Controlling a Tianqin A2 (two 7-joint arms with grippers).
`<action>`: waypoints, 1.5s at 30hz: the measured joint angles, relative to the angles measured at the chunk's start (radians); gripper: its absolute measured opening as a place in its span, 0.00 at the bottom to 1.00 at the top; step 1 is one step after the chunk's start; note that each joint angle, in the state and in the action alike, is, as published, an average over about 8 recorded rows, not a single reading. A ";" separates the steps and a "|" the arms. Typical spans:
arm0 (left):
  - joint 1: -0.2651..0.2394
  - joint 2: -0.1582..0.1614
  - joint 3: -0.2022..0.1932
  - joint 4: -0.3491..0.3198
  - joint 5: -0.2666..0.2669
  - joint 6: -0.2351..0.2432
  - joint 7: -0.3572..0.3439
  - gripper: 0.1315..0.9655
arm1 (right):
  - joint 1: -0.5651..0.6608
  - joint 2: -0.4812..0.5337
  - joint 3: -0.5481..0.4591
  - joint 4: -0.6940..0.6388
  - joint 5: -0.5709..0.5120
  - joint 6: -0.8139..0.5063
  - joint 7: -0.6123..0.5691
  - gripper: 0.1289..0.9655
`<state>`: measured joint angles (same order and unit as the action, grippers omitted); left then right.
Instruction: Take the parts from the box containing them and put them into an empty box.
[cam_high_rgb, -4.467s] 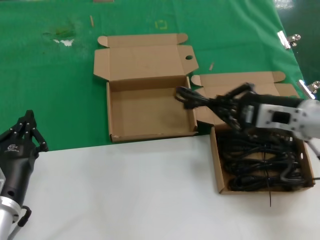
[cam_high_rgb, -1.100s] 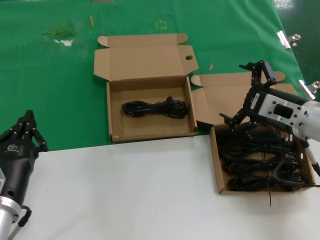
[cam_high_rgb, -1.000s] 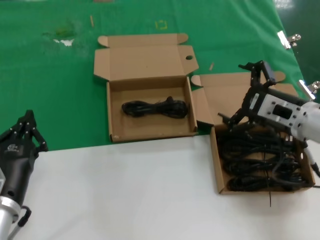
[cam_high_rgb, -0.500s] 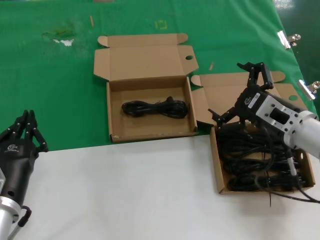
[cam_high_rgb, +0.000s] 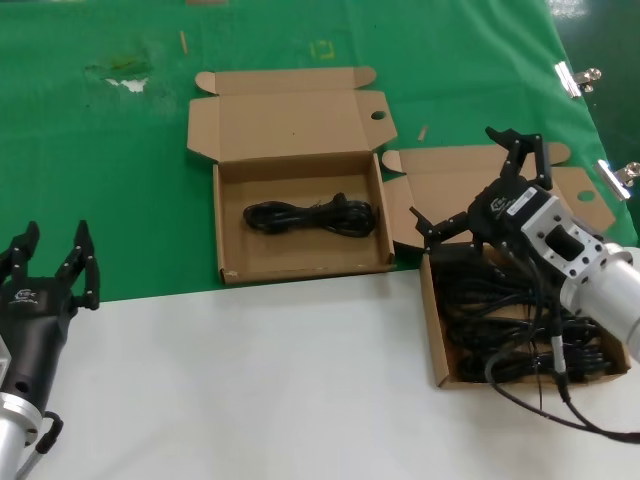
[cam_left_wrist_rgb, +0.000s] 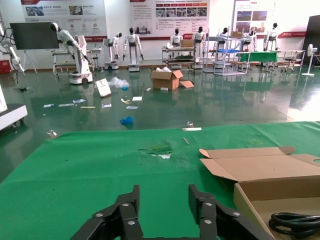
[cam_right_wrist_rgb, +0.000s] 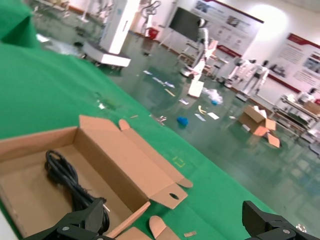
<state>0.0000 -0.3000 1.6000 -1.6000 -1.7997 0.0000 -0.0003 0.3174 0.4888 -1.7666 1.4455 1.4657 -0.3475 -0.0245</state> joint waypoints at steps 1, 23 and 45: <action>0.000 0.000 0.000 0.000 0.000 0.000 0.000 0.17 | -0.007 -0.004 0.004 0.003 0.007 0.007 0.001 1.00; 0.000 0.000 0.000 0.000 0.000 0.000 0.000 0.73 | -0.160 -0.095 0.084 0.078 0.168 0.175 0.012 1.00; 0.000 0.000 0.000 0.000 0.000 0.000 0.000 0.98 | -0.297 -0.176 0.156 0.144 0.312 0.325 0.023 1.00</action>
<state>0.0000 -0.3000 1.6000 -1.6000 -1.8000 0.0000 -0.0001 0.0208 0.3124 -1.6109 1.5900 1.7781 -0.0227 -0.0017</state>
